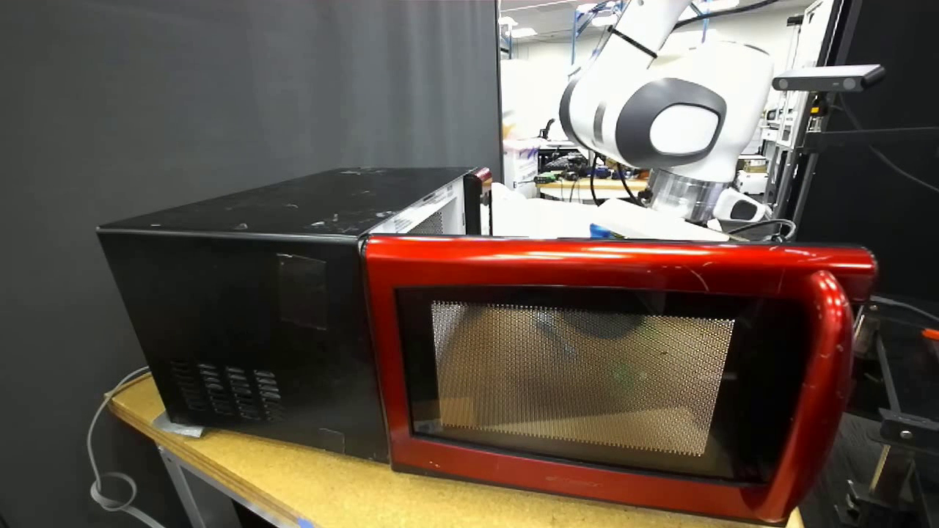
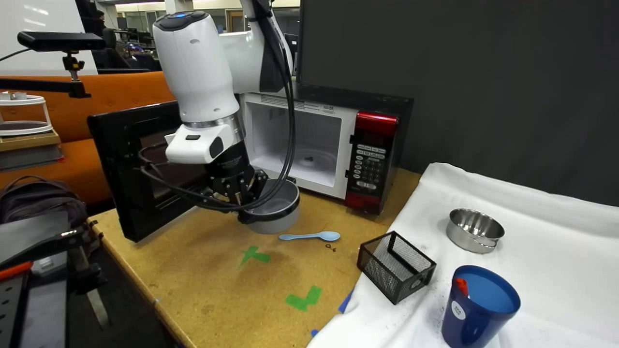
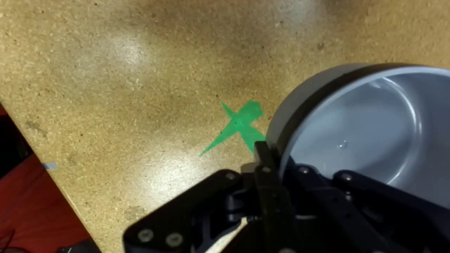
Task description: Put the gray dish in the microwave
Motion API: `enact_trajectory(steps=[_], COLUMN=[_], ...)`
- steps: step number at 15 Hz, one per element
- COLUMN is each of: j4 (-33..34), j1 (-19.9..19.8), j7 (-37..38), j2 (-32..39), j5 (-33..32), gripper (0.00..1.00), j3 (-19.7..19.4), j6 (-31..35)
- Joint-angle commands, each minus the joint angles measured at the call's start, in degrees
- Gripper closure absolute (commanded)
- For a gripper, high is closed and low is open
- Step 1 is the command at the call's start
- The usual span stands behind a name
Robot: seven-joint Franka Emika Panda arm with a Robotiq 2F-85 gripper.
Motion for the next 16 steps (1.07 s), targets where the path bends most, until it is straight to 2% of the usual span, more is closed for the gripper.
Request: enact_trajectory(steps=[1,4,13,14,16], j4=[0.0,0.2,0.2,0.2,0.3], j1=[0.0,-0.2,-0.4,-0.4,-0.5], j7=[-2.7,-6.4,-6.9,-6.9,-8.0], j2=[0.0,0.0,0.0,0.0,-0.3], j5=[0.0,0.0,0.0,0.0,-1.0], gripper=[0.94,0.94,0.94,0.99,0.99], j3=[0.6,1.3,1.3,1.3,1.7], j6=[0.0,0.0,0.0,0.0,0.0])
